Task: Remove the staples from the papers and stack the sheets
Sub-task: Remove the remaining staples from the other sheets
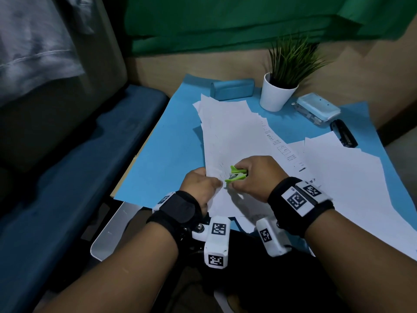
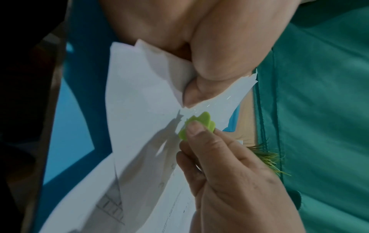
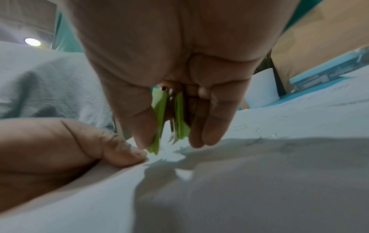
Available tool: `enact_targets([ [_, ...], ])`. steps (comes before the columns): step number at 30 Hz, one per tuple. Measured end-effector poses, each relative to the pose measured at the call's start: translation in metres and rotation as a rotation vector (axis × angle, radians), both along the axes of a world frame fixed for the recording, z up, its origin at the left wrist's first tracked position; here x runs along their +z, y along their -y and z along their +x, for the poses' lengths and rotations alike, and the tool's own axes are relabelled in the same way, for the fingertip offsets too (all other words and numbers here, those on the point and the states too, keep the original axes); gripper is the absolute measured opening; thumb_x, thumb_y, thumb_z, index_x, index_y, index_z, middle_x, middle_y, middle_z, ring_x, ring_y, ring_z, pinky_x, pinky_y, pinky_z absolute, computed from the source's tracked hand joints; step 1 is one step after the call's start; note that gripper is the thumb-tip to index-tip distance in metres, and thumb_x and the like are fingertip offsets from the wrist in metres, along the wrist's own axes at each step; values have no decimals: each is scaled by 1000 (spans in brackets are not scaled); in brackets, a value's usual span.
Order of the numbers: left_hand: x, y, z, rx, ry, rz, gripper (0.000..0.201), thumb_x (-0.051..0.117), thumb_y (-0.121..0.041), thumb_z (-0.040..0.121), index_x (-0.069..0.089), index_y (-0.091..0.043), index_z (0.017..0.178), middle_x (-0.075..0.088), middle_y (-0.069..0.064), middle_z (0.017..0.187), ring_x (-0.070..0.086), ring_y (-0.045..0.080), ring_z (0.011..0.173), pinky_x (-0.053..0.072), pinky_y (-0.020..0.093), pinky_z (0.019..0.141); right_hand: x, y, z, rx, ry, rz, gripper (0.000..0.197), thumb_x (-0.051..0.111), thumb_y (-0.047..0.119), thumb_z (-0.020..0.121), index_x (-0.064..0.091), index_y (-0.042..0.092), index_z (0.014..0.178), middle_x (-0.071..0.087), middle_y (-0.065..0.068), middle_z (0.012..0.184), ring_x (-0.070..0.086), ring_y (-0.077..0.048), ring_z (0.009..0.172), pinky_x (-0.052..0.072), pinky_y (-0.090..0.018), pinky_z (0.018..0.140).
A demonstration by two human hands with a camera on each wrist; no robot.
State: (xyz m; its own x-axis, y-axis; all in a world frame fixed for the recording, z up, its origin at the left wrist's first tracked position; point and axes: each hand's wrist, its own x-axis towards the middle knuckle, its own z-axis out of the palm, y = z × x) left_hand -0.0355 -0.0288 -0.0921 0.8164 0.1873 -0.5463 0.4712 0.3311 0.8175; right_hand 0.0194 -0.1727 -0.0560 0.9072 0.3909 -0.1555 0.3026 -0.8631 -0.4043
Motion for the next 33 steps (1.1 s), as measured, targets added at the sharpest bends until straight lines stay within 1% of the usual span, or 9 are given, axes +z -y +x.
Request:
enact_targets([
  [3,-1,1,-1,5,17,-59,33,54,23,78,69,8,103,72,33,100,70,43,84,59,54,81,1,-4,-3,3,0,-3,25,77,43,72,61,24,68,54,9,64,51,-14,70,27,-16,53],
  [7,-2,3,-1,13,53,-103,39,46,27,75,68,12,103,69,37,103,69,49,89,57,58,87,7,-10,-5,-18,1,-36,30,74,44,75,71,14,81,66,0,77,56,-19,76,36,-26,62],
  [11,-4,3,-2,5,48,-82,38,44,27,77,69,7,98,72,28,89,69,36,73,61,45,71,9,-12,-3,-108,-55,-14,33,76,43,73,72,17,93,67,1,86,59,-17,85,38,-22,64],
  [14,-2,4,-4,0,53,-74,38,43,26,77,68,11,102,71,31,92,68,38,76,59,51,76,11,-15,-1,-161,-94,-8,37,78,42,72,72,17,99,68,2,93,56,-14,83,38,-20,69],
  [19,-2,5,-5,35,58,-107,36,46,28,77,66,15,104,70,36,101,69,45,87,56,60,88,16,-19,-4,-143,-87,-76,44,80,44,68,73,9,94,72,-6,93,65,-20,86,54,-30,76],
  [24,-7,6,-6,51,49,-108,33,51,26,78,68,13,103,70,36,103,65,56,101,53,66,90,11,-22,-9,-158,-113,-62,35,80,40,67,73,9,81,71,-7,77,66,-20,75,51,-29,65],
  [29,0,5,-7,41,40,-67,30,49,23,80,69,6,94,72,32,94,71,39,78,60,54,78,2,-12,-4,-238,-223,130,29,85,36,64,70,15,78,67,1,64,61,-10,57,46,-20,51],
  [31,2,2,-7,44,20,-73,29,47,22,81,68,4,91,72,27,84,70,34,67,62,45,66,-1,-7,-1,-323,-375,377,28,87,22,64,71,6,80,70,-12,68,63,-18,60,59,-32,62],
  [33,3,0,-7,52,-15,-66,27,47,21,82,66,2,88,71,21,74,68,30,58,61,39,59,-1,-2,-2,-386,-555,592,26,85,6,67,71,-7,85,69,-31,83,64,-27,65,61,-41,69],
])
